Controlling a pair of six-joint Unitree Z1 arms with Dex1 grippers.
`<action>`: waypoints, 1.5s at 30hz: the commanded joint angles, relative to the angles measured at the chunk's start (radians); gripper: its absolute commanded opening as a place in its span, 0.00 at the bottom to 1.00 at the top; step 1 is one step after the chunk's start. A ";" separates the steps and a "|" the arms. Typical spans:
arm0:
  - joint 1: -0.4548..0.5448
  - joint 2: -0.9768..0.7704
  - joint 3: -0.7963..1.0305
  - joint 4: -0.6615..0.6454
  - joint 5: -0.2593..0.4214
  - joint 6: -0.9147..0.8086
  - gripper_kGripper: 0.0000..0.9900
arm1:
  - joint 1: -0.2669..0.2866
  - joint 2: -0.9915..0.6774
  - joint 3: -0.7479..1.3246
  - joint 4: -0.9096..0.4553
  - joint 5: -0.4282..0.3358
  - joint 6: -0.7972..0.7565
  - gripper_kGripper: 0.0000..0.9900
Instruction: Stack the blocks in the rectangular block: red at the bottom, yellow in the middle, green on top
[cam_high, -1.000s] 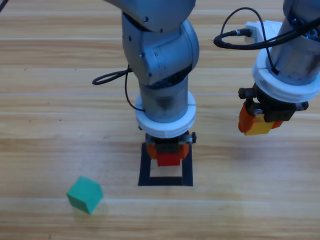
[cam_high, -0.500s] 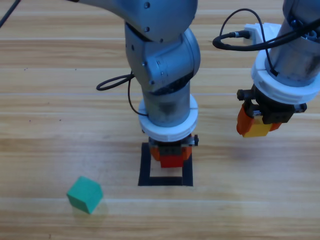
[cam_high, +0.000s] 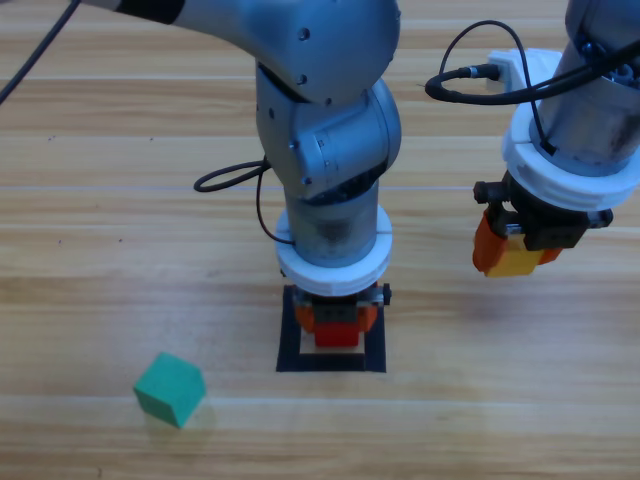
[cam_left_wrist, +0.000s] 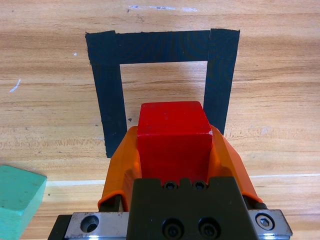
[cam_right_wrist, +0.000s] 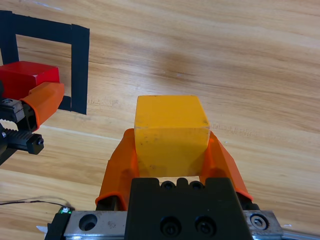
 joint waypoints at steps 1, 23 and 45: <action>-0.014 0.059 0.016 -0.013 0.016 0.015 0.03 | 0.007 -0.014 0.031 -0.024 0.007 -0.004 0.00; -0.008 0.084 0.010 -0.015 0.028 0.024 0.03 | -0.004 -0.009 0.034 -0.030 0.014 -0.009 0.00; -0.006 0.091 -0.001 -0.023 0.028 0.007 0.57 | -0.004 -0.012 0.037 -0.030 0.016 -0.009 0.00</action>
